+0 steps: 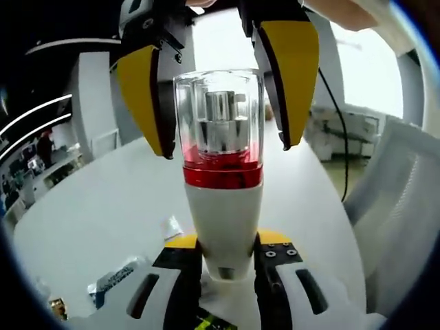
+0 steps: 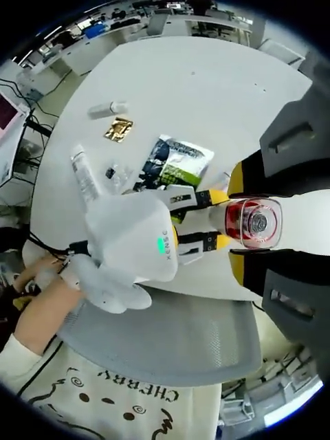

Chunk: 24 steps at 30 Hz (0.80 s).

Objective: Arrange the skincare products in the storage area until every visible bottle or jar stands upright without overlapping.

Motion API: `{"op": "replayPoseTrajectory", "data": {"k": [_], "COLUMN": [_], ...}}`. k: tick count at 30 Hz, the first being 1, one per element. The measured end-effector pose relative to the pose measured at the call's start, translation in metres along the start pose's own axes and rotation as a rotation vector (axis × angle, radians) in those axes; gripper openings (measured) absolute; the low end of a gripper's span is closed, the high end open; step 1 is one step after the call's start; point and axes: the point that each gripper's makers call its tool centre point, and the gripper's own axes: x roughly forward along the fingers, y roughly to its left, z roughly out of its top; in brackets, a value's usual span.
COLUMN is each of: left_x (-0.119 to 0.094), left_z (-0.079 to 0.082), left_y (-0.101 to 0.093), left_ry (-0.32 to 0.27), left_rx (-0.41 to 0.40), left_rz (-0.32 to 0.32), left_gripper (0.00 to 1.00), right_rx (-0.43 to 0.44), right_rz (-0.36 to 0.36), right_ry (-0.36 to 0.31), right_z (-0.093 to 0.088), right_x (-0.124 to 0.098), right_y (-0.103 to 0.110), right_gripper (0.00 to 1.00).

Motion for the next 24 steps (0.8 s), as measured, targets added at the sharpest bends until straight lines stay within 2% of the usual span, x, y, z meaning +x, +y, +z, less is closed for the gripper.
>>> {"op": "replayPoseTrajectory", "data": {"k": [2,17,24], "left_x": [-0.001,-0.004,-0.005], "left_z": [-0.002,-0.006,-0.008], "left_y": [0.002,0.022,0.035], "left_ry": [0.003,-0.007,-0.009], "left_rx": [-0.005,-0.039,-0.055], "left_rz": [0.003,-0.010,-0.011], "left_gripper": [0.27,0.27,0.27], "right_rx": [0.006,0.043,0.053], "right_rz": [0.000,0.023,0.004], "right_ry": [-0.009,-0.061,-0.079], "right_z": [0.001,0.014,0.013], "right_x": [0.001,0.002,0.001], "right_y": [-0.007,0.001,-0.012], "right_gripper": [0.28,0.28,0.29]}}
